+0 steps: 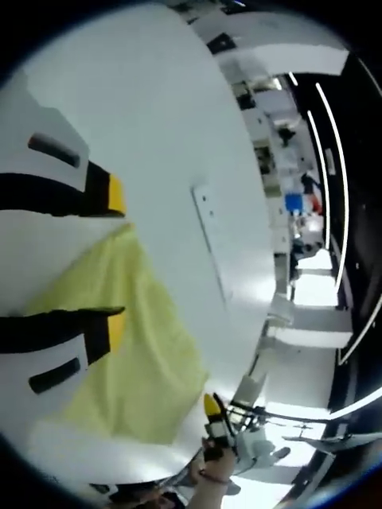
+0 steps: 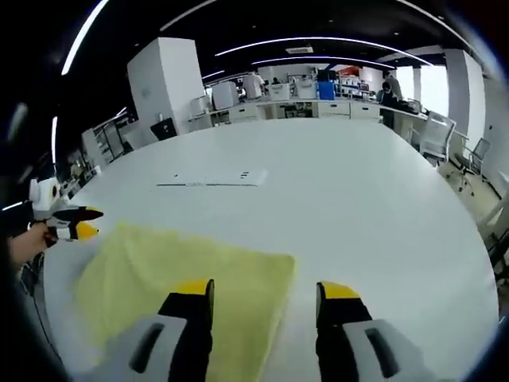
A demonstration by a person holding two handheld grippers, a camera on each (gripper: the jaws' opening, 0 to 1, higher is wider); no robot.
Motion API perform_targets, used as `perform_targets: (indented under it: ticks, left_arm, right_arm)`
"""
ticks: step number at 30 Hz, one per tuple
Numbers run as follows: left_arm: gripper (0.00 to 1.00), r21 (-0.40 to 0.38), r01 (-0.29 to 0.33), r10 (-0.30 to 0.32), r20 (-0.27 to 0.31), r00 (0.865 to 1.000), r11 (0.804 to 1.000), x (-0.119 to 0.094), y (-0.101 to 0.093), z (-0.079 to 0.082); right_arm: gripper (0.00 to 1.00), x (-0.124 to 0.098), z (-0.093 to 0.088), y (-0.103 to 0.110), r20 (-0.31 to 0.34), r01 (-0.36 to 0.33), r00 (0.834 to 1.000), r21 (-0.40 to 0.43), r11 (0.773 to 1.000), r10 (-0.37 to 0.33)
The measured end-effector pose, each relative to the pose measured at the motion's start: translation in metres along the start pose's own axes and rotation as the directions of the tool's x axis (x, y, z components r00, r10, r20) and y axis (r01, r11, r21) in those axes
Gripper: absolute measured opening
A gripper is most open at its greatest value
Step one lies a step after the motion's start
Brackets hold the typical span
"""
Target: Fold the garment on the visible template until the final outline fits inside the template.
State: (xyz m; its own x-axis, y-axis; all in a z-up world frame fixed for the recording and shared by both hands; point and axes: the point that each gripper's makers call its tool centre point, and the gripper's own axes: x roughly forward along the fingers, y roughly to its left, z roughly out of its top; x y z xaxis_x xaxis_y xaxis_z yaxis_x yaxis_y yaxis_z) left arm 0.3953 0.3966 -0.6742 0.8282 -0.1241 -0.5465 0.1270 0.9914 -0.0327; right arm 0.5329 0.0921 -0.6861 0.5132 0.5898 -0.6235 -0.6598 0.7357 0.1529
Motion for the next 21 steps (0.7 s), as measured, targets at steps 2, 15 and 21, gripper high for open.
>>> perform_targets:
  ticks: [2, 15, 21]
  left_arm:
    - [0.48, -0.001, 0.008, -0.008, 0.001, 1.0, 1.0, -0.009, -0.003, -0.001]
    - [0.74, -0.007, 0.081, -0.081, 0.028, 0.996, 0.997, -0.051, -0.031, -0.013]
    - [0.79, -0.009, 0.085, -0.085, 0.003, 0.996, 0.996, -0.067, -0.039, -0.033]
  right_arm:
    - [0.57, -0.007, -0.001, 0.008, -0.002, -0.023, 1.0, -0.013, 1.0, 0.023]
    - [0.75, -0.052, -0.024, 0.048, -0.059, -0.155, 0.987, -0.051, 0.987, 0.152]
    - [0.77, -0.066, -0.048, 0.058, -0.097, -0.192, 0.978, -0.048, 0.98, 0.187]
